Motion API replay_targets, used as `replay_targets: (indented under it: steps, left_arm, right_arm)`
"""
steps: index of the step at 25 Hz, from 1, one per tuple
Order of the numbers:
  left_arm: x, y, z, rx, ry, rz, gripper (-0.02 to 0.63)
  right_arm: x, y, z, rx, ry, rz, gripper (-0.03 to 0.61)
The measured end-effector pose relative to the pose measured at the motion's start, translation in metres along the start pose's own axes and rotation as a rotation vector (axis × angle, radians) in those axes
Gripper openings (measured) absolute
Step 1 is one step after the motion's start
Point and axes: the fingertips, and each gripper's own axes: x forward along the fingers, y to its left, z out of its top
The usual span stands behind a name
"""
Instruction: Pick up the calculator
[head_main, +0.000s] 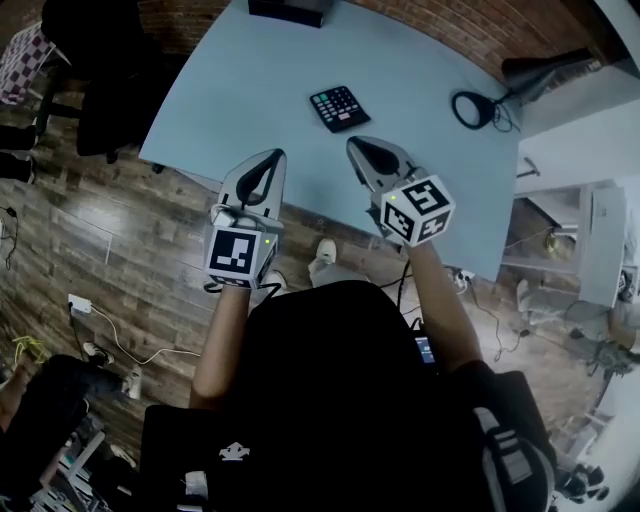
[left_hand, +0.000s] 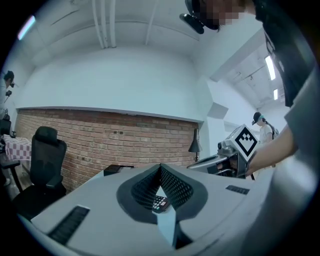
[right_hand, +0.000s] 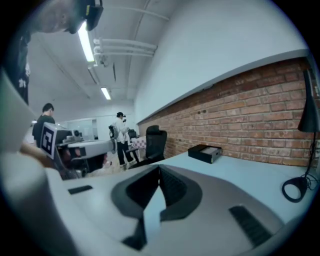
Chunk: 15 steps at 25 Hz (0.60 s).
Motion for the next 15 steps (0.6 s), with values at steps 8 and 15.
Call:
replay_targets:
  steps: [8,15]
  left_arm:
    - [0.027,0.007,-0.011,-0.003,0.037,0.07,0.008]
    - [0.038,0.017,-0.02,-0.013,0.082,0.135,0.008]
  right_arm:
    - [0.025,-0.048,-0.046,-0.066,0.176,0.069,0.006]
    - [0.049,-0.077,-0.093,-0.18,0.355,0.145,0.046]
